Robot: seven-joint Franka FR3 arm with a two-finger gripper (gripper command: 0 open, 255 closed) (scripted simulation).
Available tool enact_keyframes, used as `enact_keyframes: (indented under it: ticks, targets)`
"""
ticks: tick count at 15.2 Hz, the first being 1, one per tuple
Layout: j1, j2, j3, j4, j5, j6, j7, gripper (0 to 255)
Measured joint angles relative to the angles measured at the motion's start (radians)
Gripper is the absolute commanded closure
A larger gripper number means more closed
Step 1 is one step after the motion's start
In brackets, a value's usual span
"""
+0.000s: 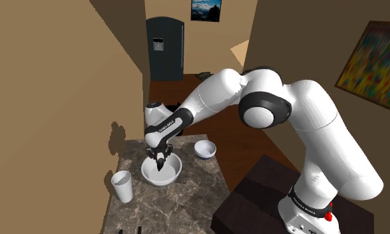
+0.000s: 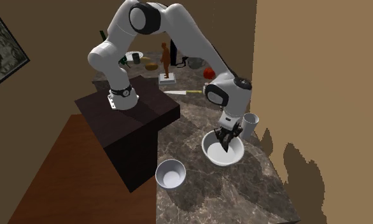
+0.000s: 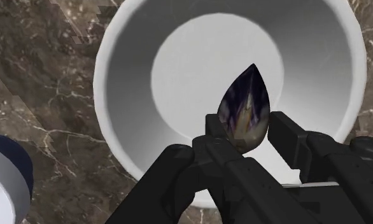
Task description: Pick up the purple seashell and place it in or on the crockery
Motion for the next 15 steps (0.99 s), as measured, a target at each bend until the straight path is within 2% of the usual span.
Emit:
enact_keyframes:
  ticks: [10, 11, 15]
  targets:
    - [-0.01, 0.042, 0.012, 0.007, 0.012, 0.036, -0.008, 255]
    - [-0.01, 0.042, 0.012, 0.007, 0.012, 0.036, -0.008, 0]
    - [-0.01, 0.042, 0.012, 0.007, 0.012, 0.036, -0.008, 0]
